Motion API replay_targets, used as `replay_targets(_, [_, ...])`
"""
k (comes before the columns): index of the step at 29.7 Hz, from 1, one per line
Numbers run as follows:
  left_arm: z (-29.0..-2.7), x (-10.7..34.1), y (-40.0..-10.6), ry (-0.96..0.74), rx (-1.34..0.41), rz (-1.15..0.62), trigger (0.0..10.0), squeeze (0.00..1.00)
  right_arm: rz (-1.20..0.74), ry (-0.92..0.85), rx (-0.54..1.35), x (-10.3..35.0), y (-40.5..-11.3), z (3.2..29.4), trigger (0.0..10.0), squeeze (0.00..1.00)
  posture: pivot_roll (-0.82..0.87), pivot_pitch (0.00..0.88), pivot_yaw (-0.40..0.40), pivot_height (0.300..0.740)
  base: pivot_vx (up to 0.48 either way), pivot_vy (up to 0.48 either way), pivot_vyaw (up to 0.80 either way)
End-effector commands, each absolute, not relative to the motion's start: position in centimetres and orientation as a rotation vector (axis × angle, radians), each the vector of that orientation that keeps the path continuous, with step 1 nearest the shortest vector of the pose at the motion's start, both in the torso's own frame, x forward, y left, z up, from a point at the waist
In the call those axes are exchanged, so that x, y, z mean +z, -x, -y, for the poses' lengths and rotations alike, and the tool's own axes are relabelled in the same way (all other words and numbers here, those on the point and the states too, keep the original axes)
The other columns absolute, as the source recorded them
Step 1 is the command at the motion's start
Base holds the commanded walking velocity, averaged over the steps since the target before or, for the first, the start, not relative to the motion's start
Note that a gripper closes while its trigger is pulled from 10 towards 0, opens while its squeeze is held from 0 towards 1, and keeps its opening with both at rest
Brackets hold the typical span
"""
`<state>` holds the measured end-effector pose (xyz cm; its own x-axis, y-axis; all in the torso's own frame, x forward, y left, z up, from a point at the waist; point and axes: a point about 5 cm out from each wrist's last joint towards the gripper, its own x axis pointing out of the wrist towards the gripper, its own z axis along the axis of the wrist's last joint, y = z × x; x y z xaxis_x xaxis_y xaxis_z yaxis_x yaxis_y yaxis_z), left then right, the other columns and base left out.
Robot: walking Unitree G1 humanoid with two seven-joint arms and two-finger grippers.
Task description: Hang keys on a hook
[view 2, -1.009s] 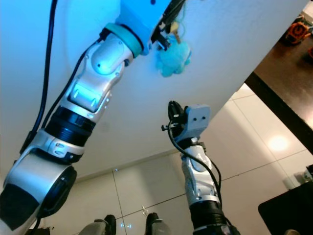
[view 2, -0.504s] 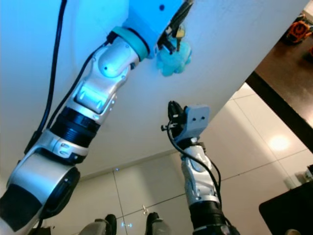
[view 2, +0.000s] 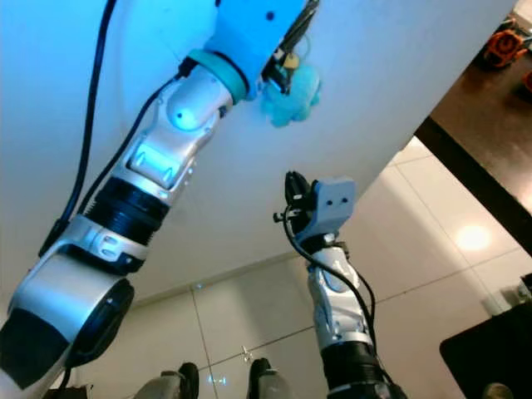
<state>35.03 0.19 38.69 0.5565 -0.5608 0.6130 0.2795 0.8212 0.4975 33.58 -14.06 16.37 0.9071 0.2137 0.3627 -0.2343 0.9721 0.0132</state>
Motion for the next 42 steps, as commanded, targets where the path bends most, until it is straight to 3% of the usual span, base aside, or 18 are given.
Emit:
replay_targets(1, [-0.4, 39.8, -33.8, -0.326, -0.543, 0.927, 10.0, 0.00, 0.360, -0.056, 0.224, 15.9, -33.2, 14.3, 10.0, 0.00, -0.02, 0.237, 0.026, 0.740, 0.000, 0.000, 0.00])
replay_targets(28, [-0.8, 39.6, -33.6, -0.330, -0.548, 0.934, 10.0, 0.00, 0.356, -0.053, 0.237, 16.0, -33.4, 14.1, 10.0, 0.00, -0.02, 0.236, 0.016, 0.740, 0.000, 0.000, 0.00])
replay_targets(42, [-0.8, 38.6, -34.9, -0.367, -0.497, 0.856, 10.0, 0.00, 0.357, -0.053, 0.240, 16.0, -33.4, 14.0, 10.0, 0.00, -0.02, 0.230, 0.017, 0.740, 0.000, 0.000, 0.00])
